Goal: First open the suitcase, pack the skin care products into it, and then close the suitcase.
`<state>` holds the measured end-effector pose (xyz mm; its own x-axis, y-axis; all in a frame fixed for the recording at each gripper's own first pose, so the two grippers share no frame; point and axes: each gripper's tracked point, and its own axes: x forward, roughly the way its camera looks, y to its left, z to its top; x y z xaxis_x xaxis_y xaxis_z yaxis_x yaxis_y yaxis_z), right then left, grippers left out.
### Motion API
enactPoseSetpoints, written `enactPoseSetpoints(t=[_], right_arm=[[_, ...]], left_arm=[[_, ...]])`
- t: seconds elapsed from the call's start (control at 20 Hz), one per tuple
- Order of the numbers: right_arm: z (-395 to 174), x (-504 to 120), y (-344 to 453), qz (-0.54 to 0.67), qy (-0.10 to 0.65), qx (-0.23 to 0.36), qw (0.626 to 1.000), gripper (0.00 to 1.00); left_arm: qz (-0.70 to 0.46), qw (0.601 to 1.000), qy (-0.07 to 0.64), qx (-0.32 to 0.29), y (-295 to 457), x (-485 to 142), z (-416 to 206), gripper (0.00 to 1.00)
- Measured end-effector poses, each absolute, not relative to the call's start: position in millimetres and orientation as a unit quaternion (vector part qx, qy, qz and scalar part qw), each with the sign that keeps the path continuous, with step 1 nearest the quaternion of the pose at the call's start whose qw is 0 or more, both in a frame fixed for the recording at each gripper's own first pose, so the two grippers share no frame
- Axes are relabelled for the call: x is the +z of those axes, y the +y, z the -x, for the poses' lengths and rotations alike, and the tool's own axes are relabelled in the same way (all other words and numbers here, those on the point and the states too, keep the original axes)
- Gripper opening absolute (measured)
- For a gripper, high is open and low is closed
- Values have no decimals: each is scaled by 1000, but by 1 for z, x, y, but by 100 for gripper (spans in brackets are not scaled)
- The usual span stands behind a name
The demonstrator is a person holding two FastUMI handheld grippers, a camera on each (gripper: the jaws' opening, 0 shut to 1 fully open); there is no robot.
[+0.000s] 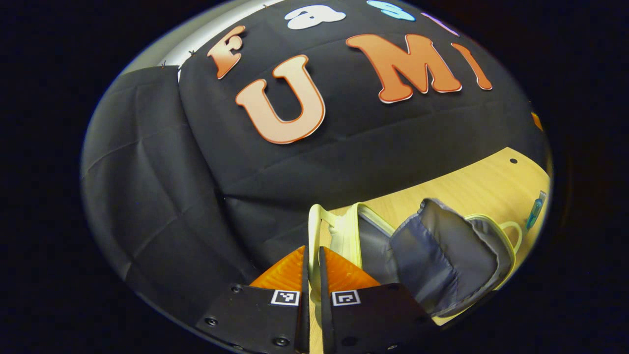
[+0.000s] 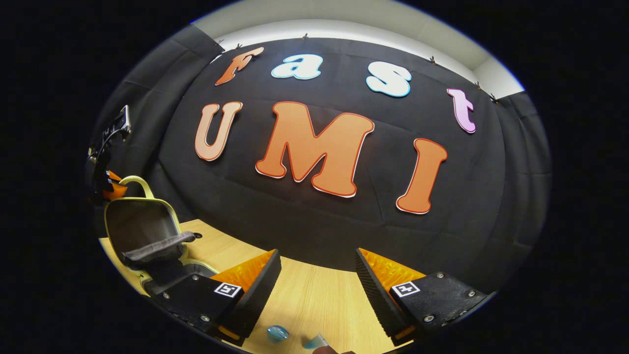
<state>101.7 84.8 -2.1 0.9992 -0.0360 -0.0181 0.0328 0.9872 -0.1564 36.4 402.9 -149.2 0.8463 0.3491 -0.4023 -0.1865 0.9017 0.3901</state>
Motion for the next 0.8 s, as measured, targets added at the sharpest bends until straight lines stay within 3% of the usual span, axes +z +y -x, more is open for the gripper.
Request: enactPoseSetpoints(t=[0.55,0.6,0.7,0.75,0.8], right_arm=[[-95,-1,102,76,25,-42,996,95],[-94,-1,101,74,26,-43,996,95],[-91,-1,101,72,26,-43,996,95],[-90,0,99,72,25,-46,996,92],[-90,1,96,72,24,-47,996,95]], left_arm=[[-168,922,303,172,489,-222,-21,10],[-184,921,292,181,494,-214,-20,17],[-187,931,264,170,483,-193,-26,15],[-184,936,254,159,471,-187,-30,28],[-184,941,236,159,461,-177,-29,36]])
